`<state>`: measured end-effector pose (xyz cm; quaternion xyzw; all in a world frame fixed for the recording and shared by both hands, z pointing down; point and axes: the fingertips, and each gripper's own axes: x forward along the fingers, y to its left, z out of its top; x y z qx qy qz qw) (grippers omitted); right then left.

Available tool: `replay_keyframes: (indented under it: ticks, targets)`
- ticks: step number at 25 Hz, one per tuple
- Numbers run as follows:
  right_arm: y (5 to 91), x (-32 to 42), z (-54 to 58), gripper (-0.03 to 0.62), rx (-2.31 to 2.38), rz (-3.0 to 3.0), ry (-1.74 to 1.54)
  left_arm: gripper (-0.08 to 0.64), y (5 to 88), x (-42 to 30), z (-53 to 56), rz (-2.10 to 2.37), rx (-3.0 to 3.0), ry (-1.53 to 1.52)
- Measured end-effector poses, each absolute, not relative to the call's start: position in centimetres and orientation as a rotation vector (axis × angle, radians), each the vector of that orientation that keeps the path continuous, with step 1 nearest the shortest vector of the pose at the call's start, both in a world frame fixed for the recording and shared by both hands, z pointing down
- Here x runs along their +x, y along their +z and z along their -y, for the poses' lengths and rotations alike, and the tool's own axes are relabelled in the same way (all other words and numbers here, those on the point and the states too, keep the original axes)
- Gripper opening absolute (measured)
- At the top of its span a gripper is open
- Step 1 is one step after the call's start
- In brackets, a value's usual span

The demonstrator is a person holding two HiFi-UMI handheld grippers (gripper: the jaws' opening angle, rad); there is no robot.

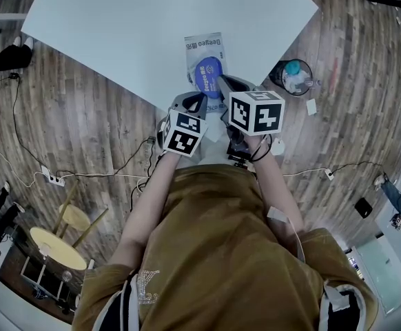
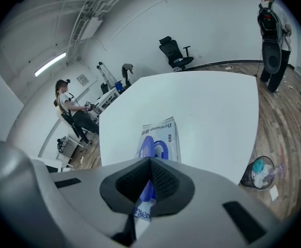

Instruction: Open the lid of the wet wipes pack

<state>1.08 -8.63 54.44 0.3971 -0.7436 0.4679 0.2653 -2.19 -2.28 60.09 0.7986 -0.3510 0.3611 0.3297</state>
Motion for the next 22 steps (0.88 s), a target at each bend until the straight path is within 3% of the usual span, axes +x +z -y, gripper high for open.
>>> replay_keyframes:
  ticks: [22]
  targets:
    - [51.6,-2.1,7.9,0.008,0.983,2.124,1.258,0.002,56.5,-6.9,3.1,1.169,2.112,0.786]
